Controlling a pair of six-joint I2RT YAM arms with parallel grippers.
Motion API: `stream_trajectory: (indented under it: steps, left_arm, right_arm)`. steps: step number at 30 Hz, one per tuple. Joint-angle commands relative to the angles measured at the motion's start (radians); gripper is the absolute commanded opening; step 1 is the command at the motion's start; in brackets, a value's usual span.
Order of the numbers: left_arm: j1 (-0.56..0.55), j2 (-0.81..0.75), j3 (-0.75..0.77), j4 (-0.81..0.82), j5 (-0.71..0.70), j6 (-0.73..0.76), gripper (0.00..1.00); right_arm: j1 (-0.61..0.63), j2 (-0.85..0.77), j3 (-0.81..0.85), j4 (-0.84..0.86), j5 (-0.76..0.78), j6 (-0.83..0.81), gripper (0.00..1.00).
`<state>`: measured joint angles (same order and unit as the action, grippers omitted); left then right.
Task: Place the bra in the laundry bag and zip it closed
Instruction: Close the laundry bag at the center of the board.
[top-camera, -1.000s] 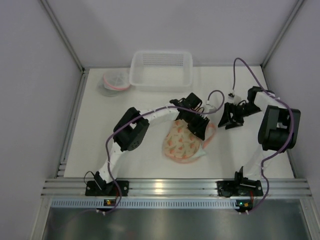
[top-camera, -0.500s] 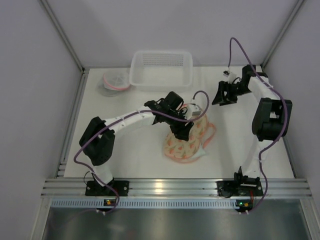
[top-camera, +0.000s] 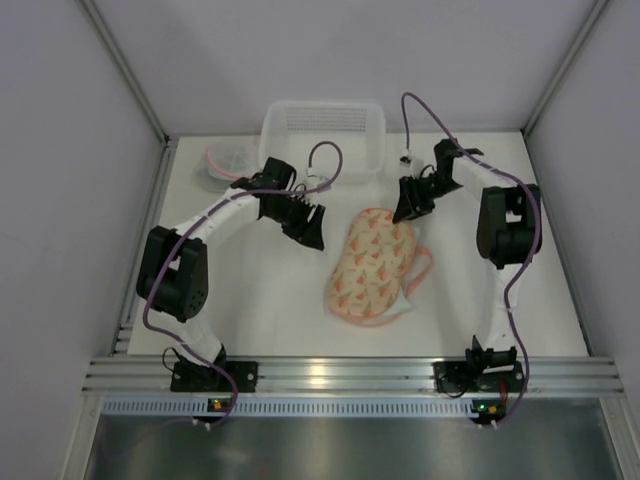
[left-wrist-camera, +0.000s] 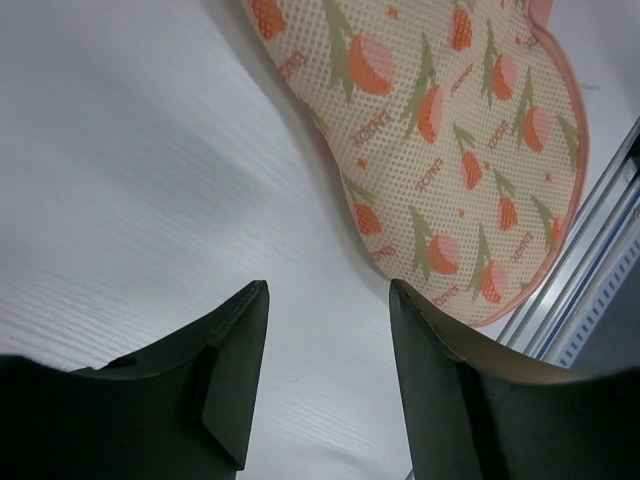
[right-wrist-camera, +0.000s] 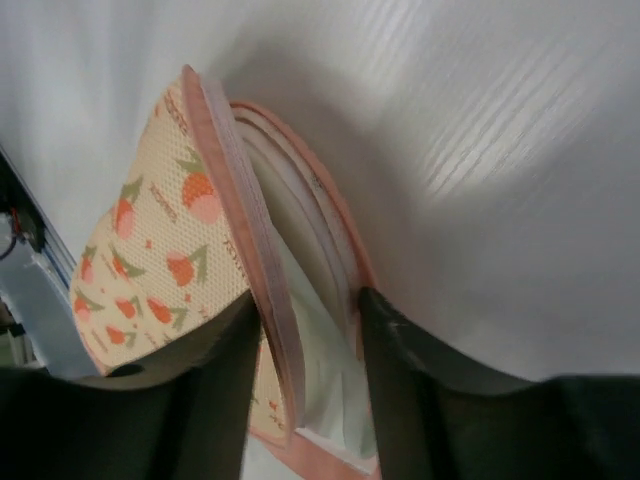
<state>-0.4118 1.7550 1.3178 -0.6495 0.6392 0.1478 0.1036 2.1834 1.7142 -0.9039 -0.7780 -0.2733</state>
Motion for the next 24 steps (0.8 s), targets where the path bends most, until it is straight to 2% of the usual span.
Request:
stream_trajectory:
  steps: [1, 4, 8, 9, 12, 13, 14, 19, 24]
  left_arm:
    - [-0.012, -0.049, -0.041, -0.073, 0.030, 0.078, 0.57]
    - [-0.001, -0.069, -0.086, -0.073, 0.017, 0.085, 0.56]
    - [0.004, -0.072, -0.109, -0.108, 0.023, 0.153, 0.56]
    - [0.004, -0.071, -0.120, -0.139, 0.027, 0.211, 0.57]
    - [0.004, -0.072, -0.144, -0.176, 0.046, 0.304, 0.59]
    - [0.004, -0.069, -0.158, -0.209, 0.056, 0.364, 0.61]
    - [0.004, -0.062, -0.158, -0.232, 0.088, 0.393, 0.61]
    - [0.004, 0.037, -0.123, -0.314, 0.212, 0.472, 0.63]
    - [0.002, 0.145, -0.085, -0.355, 0.354, 0.452, 0.64]
  right_arm:
    - [-0.005, -0.063, -0.124, -0.010, -0.038, -0.043, 0.37]
    - [-0.016, -0.137, -0.252, -0.018, -0.037, -0.066, 0.26]
    - [-0.048, -0.238, -0.366, -0.094, -0.040, -0.134, 0.24]
    - [-0.054, -0.273, -0.384, -0.149, -0.038, -0.156, 0.25]
    - [-0.056, -0.322, -0.383, -0.243, -0.030, -0.256, 0.44]
    - [-0.056, -0.326, -0.363, -0.294, 0.005, -0.280, 0.55]
    - [-0.054, -0.327, -0.352, -0.305, 0.028, -0.311, 0.58]
    - [-0.110, -0.309, -0.260, -0.297, 0.072, -0.310, 0.67]
    - [-0.157, -0.278, -0.157, -0.297, 0.051, -0.268, 0.67]
